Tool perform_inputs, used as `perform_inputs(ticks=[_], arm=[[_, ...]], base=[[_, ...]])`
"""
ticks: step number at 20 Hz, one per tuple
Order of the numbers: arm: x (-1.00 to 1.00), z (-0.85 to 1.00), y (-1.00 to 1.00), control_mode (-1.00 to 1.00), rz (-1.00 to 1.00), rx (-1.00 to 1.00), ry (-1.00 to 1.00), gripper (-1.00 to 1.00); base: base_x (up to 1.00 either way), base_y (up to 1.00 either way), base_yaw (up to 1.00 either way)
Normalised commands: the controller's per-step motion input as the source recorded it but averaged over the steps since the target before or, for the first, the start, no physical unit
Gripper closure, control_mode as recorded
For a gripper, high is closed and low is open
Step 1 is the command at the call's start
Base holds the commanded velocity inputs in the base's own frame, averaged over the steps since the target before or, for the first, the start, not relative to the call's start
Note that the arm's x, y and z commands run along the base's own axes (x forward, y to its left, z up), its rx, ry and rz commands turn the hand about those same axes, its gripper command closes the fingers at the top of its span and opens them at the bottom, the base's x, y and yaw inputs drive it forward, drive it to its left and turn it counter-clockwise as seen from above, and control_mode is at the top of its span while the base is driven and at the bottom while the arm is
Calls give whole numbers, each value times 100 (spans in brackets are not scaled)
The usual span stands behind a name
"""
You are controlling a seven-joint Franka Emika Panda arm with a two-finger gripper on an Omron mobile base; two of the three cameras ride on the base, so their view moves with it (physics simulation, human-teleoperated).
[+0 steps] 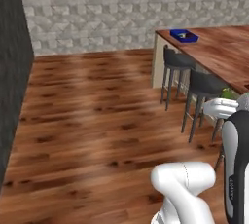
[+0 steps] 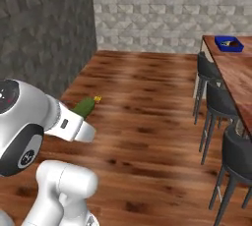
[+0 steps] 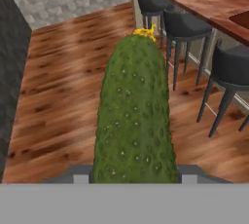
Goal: Gather the lemon wedge and cucumber from the fridge and place them on a tray on the dining counter. Then gather the fish and steak from the fridge and place them on the other tray.
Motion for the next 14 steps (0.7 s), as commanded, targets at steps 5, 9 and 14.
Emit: perform_inputs(ticks=[5, 9, 14], arm=[[0, 0, 0, 100, 0, 0, 0, 100], [0, 0, 0, 100, 0, 0, 0, 100], [0, 0, 0, 100, 0, 0, 0, 100]], base=[[75, 12, -51], [66, 18, -53], [65, 18, -52]])
